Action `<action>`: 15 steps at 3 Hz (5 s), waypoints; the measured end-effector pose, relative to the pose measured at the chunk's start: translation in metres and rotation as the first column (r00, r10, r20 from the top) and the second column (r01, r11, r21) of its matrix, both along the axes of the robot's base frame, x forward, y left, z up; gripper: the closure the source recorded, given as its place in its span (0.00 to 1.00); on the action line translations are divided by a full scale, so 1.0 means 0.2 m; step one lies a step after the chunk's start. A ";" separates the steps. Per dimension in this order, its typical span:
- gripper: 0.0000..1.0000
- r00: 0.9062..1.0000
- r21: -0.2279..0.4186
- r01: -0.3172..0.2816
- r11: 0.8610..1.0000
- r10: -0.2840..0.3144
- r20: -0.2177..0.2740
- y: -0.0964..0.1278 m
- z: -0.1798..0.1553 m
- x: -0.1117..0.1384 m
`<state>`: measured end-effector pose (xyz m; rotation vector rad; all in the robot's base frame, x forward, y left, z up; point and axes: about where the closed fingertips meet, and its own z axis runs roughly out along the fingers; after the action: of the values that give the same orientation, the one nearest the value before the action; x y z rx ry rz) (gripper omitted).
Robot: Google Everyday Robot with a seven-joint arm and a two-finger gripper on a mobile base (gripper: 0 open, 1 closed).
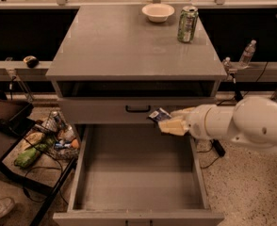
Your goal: Place rxbar blueberry into middle drawer
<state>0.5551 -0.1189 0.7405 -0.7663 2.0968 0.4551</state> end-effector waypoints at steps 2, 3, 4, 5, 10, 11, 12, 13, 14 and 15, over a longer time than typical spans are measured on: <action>1.00 0.988 0.157 0.092 0.983 -0.071 -0.136 0.26 -0.94 0.00; 1.00 0.976 0.138 0.161 0.977 -0.137 -0.172 0.31 -1.23 0.06; 1.00 0.966 0.124 0.198 0.972 -0.172 -0.193 0.34 -1.40 0.09; 0.84 0.965 0.122 0.203 0.972 -0.177 -0.195 0.35 -1.42 0.09; 0.00 0.964 0.111 0.201 0.973 -0.175 -0.202 0.35 -1.39 0.09; 0.00 0.948 0.042 0.226 0.973 -0.210 -0.238 0.34 -1.33 0.02; 0.00 0.928 -0.053 0.231 0.971 -0.237 -0.288 0.34 -1.20 -0.11; 0.00 0.901 -0.159 0.261 0.952 -0.299 -0.314 0.23 -1.02 -0.27; 0.00 0.903 -0.209 0.276 0.938 -0.328 -0.279 0.17 -0.84 -0.32; 0.00 0.903 -0.209 0.276 0.938 -0.328 -0.279 0.17 -0.84 -0.32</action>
Offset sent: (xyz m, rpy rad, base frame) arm 0.0199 0.0678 -0.2811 0.2026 0.1501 -0.2124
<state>0.4906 -0.0855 0.5728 -0.4641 2.5231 0.2424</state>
